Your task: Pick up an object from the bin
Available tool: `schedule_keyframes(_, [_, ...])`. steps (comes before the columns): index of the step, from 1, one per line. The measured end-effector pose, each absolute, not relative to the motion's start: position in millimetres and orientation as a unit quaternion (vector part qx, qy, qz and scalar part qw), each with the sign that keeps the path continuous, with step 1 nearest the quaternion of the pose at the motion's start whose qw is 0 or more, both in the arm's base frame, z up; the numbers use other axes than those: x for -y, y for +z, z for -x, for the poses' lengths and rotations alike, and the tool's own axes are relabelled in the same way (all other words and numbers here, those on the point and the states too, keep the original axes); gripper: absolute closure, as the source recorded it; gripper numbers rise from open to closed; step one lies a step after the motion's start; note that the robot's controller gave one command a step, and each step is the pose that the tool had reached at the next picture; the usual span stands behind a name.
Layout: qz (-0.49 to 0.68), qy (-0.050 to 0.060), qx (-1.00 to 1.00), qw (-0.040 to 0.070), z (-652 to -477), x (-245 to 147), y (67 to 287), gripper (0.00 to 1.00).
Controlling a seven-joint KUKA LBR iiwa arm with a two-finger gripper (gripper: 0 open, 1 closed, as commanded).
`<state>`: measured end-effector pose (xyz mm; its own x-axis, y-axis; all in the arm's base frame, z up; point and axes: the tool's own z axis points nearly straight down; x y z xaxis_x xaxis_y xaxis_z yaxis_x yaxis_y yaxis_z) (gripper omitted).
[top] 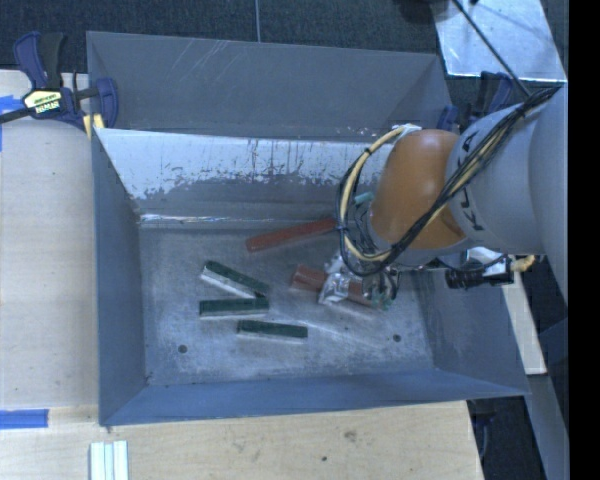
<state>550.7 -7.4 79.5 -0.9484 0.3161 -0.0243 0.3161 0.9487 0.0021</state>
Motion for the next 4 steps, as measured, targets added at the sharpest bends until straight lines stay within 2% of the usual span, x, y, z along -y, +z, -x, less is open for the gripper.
schedule_keyframes(2, [-0.16,-0.001,-0.987,0.011,-551.0,7.7,80.5,1.0])
schedule_keyframes(4, [-0.159,0.0,-0.987,0.002,-548.7,6.8,88.4,1.0])
